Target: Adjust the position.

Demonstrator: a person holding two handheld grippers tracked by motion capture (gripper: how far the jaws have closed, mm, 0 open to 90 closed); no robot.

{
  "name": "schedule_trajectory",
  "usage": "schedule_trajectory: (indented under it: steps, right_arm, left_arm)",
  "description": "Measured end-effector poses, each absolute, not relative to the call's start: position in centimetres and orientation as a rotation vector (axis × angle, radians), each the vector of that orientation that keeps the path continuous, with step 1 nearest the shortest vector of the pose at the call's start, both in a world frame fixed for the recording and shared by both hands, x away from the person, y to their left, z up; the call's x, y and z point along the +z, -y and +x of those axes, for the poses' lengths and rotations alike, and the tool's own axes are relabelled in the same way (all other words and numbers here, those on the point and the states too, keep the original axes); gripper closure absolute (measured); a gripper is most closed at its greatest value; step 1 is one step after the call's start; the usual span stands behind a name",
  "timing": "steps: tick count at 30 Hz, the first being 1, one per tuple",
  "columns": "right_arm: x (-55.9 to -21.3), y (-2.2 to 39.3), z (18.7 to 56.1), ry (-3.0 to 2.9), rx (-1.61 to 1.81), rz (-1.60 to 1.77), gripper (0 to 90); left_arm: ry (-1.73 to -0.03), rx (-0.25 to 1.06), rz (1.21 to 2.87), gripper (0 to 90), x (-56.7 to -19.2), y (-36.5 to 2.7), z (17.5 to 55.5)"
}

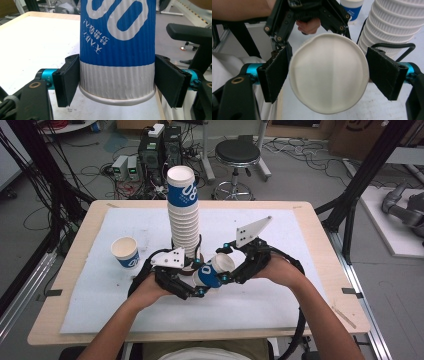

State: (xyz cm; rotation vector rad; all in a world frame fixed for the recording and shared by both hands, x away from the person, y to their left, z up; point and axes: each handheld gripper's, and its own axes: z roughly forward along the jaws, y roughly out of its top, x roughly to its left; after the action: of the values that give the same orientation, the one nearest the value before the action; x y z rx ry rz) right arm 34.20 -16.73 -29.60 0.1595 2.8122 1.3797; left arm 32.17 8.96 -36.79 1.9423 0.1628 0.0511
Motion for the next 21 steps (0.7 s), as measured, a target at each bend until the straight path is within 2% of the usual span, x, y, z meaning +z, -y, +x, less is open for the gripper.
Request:
schedule_trajectory:
  steps: [2, 10, 14, 17, 21]
  right_arm:
    - [-29.7, 16.7, 34.3, -2.842, 1.361, 0.148, 25.7]
    - [-29.9, 16.4, 34.2, -2.869, 1.333, 0.113, 29.2]
    - [-29.9, 16.9, 34.2, -2.85, 1.392, 0.108, 29.0]
    - [-30.1, 17.6, 34.3, -2.826, 1.44, 0.125, 29.0]
    - [-30.6, 18.4, 34.3, -2.807, 1.477, 0.168, 28.9]
  left_arm:
    - [-0.166, 0.051, 1.945, 25.1, -36.8, -9.0, 32.2]
    - [-0.157, 0.048, 1.96, 24.8, -36.9, -8.9, 32.1]
    - [-0.168, 0.027, 1.877, 20.4, -37.1, -9.1, 32.2]
    - [-0.188, 0.032, 1.833, 13.8, -37.1, -9.5, 32.4]
    - [-0.196, 0.029, 1.782, 13.2, -37.0, -9.9, 32.6]
